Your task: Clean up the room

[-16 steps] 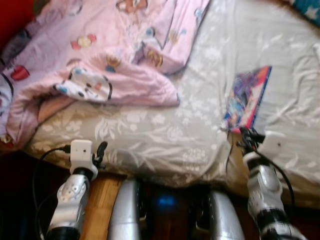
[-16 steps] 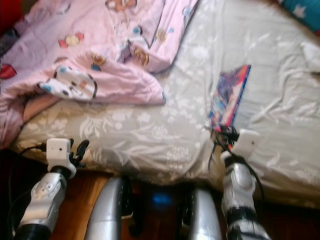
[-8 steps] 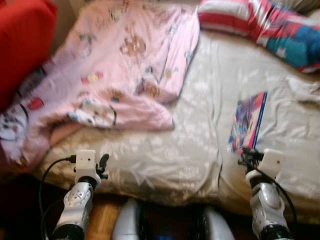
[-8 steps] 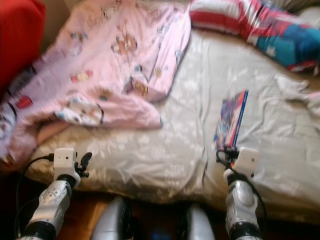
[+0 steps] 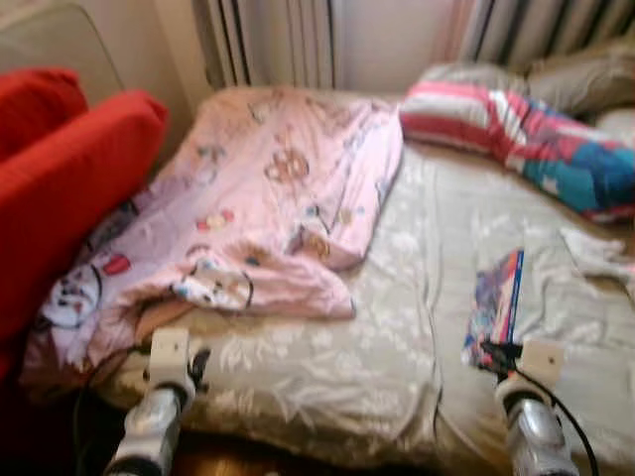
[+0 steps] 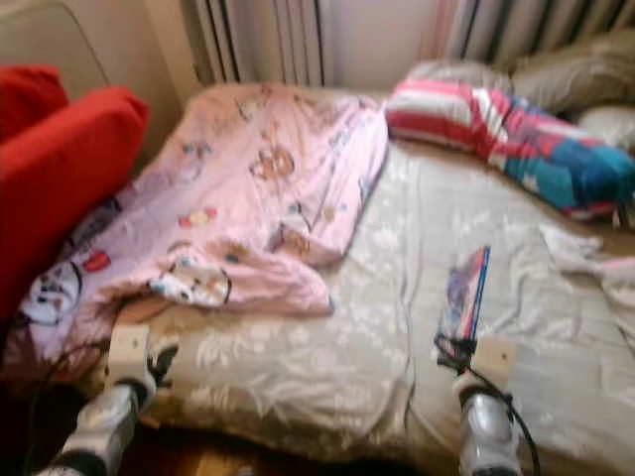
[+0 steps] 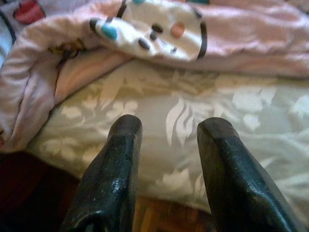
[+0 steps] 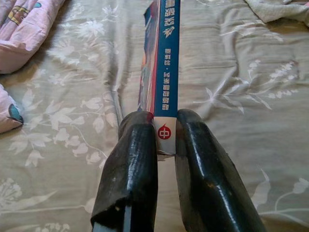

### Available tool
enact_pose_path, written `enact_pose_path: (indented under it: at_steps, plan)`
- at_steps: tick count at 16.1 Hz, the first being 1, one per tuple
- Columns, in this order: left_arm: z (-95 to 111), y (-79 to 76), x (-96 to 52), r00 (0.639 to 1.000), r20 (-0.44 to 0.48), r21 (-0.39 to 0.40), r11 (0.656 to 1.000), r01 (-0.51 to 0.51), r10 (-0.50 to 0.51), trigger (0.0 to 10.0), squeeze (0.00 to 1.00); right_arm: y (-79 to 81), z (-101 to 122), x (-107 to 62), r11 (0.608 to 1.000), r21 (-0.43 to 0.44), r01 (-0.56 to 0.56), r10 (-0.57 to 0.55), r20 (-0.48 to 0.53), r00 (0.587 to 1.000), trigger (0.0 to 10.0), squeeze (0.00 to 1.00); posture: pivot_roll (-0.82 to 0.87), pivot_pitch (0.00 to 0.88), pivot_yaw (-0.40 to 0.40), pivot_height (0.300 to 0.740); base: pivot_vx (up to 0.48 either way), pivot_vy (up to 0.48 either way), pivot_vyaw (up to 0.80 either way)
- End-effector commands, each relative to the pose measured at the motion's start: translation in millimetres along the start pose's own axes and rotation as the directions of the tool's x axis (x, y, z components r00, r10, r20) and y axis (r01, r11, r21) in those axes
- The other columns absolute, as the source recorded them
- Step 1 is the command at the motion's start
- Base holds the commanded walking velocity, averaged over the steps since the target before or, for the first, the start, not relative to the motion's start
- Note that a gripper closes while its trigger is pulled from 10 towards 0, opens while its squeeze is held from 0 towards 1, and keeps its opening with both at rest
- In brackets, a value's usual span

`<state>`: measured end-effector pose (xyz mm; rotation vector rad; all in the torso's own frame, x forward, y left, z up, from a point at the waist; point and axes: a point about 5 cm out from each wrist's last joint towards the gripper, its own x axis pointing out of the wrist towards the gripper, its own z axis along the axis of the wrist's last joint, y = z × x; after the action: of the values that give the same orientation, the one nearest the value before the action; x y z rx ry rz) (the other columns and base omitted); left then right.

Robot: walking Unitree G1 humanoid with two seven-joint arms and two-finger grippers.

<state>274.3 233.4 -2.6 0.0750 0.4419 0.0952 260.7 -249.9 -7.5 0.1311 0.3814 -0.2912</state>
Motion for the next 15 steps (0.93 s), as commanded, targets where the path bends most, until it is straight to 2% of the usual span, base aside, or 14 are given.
enact_pose_path:
  at_steps: [1,2,5,10,13,15]
  plan:
    - [-12.2,4.2,-3.9,0.998,-0.06,0.011,1.0,-0.012,0.013,10.0,0.0,-0.6,4.3,1.4,1.0,0.005,0.004,-0.004,0.019,1.0,10.0,0.0,0.08,0.0,0.021,0.74,0.0,0.0,0.0]
    - [-22.6,3.2,-7.4,0.994,-0.104,0.008,1.0,-0.016,0.017,10.0,0.0,1.7,1.9,0.2,1.0,-0.011,-0.016,0.016,0.017,1.0,10.0,0.0,0.08,0.0,0.015,0.74,0.0,0.0,0.0]
    - [-36.9,-0.2,-12.4,0.985,-0.17,0.0,1.0,-0.023,0.023,10.0,0.0,4.3,-13.1,-6.3,0.999,-0.019,-0.039,0.038,-0.028,0.999,10.0,0.0,0.08,0.0,0.006,0.74,0.0,0.0,0.0]
    - [-47.7,-3.9,-16.5,0.975,-0.221,0.006,1.0,-0.018,0.019,10.0,0.0,3.2,-46.2,-21.9,0.998,-0.045,-0.052,0.044,-0.165,0.985,10.0,0.0,0.09,0.0,0.007,0.74,0.0,0.0,0.0]
    - [-52.3,-4.4,-19.0,0.971,-0.237,0.003,1.0,-0.019,0.019,10.0,0.0,0.8,-50.8,-25.2,0.997,-0.057,-0.048,0.037,-0.177,0.983,10.0,0.0,0.09,0.0,0.01,0.74,0.0,0.0,0.0]
    - [-61.5,-2.9,-23.8,0.96,-0.28,0.004,1.0,-0.025,0.025,10.0,0.0,1.7,-48.1,-24.4,0.997,-0.063,-0.05,0.04,-0.155,0.987,10.0,0.0,0.08,0.0,0.016,0.74,0.0,0.0,0.0]
